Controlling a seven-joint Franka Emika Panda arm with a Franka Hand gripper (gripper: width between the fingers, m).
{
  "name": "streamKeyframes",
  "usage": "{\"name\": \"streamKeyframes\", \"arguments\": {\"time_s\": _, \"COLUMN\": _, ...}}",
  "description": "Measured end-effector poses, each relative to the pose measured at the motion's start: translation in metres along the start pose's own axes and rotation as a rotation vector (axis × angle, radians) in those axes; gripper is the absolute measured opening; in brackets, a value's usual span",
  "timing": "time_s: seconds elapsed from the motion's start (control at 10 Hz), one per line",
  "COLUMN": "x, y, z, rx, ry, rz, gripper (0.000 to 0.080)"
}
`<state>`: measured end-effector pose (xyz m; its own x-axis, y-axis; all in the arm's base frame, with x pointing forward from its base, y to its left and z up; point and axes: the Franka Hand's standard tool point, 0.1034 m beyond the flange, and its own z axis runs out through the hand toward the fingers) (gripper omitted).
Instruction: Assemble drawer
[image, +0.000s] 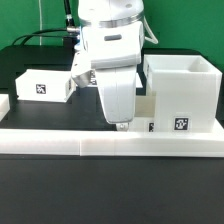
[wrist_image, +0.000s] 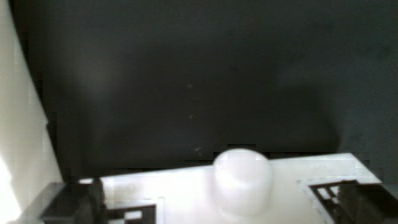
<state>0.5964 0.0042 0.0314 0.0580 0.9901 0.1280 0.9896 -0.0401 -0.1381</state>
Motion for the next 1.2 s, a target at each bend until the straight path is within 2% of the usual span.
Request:
{"name": "streamKeyframes", "arguments": {"time_s": 0.2, "x": 0.0, "y": 0.0, "z": 0.0, "rx": 0.0, "ry": 0.0, "rz": 0.0, "gripper": 0.0649}}
{"name": "streamKeyframes", "arguments": {"time_s": 0.4, "x": 0.01, "y": -0.001, "z": 0.001, "rx": 0.006, "ry": -0.001, "rz": -0.025, "gripper": 0.0649}}
{"name": "streamKeyframes", "arguments": {"time_s": 0.7, "x": 0.03, "y": -0.002, "z": -0.006, "rx": 0.047, "ry": -0.008, "rz": -0.07, "gripper": 0.0649}}
{"name": "streamKeyframes", "arguments": {"time_s": 0.8, "x": 0.031, "y": -0.001, "z": -0.007, "rx": 0.054, "ry": -0.013, "rz": -0.076, "gripper": 0.0649}}
{"name": "streamKeyframes", "arguments": {"time_s": 1.0, "x": 0.025, "y": 0.0, "z": -0.008, "rx": 0.053, "ry": -0.014, "rz": -0.074, "gripper": 0.0649}}
{"name": "streamKeyframes", "arguments": {"time_s": 1.2, "x": 0.003, "y": -0.001, "z": -0.01, "rx": 0.059, "ry": -0.022, "rz": -0.081, "gripper": 0.0649}}
